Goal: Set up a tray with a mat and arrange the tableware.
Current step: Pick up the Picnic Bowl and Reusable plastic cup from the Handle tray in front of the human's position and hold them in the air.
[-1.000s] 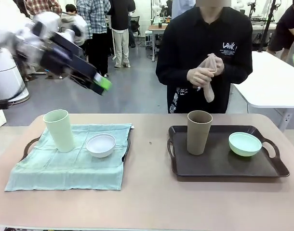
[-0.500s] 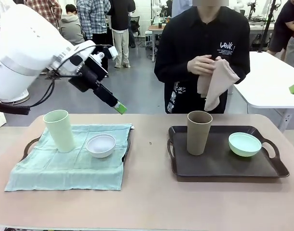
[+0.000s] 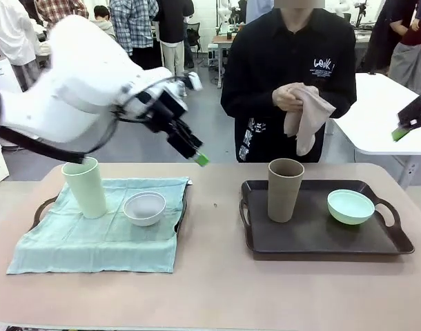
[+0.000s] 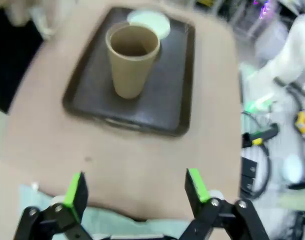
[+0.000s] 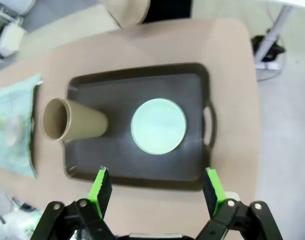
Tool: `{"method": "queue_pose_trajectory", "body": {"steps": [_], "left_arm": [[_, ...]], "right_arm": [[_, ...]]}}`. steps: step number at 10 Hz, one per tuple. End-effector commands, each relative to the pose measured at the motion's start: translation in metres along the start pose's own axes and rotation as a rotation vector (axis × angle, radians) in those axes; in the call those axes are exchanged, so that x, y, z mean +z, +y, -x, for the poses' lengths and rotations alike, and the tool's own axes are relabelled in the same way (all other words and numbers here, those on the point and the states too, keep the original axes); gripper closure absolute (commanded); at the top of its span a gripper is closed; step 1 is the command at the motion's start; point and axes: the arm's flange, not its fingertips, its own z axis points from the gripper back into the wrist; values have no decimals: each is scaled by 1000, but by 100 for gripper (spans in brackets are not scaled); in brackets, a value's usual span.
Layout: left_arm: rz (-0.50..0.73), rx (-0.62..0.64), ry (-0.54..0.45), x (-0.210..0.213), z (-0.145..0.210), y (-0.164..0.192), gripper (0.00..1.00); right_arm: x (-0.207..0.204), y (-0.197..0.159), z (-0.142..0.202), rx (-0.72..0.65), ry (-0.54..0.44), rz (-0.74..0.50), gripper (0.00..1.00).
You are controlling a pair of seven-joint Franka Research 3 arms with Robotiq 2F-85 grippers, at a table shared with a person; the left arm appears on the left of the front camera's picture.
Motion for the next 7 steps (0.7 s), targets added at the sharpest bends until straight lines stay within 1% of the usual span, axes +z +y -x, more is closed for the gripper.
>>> {"method": "queue_pose_trajectory", "body": {"steps": [1,2,3,4,5,6,7], "left_arm": [[15,-185,41,-40,-22,30,0],[42,-229,50,-68,-35,40,0],[152,-72,16,-78,-40,38,0],[43,-164,42,-56,-23,20,0],[43,-164,42,-56,-23,20,0],[93,-160,34,-85,-32,31,0],[111,-206,52,-84,-25,34,0]], "right_arm": [[-39,17,-18,-40,69,124,5],[-55,27,-19,-34,158,69,5],[-55,27,-15,-43,193,34,5],[-49,21,-8,-11,76,83,5],[-49,21,-8,-11,76,83,5],[-68,27,-8,-16,139,67,5],[-79,19,-16,-53,156,118,5]]}}
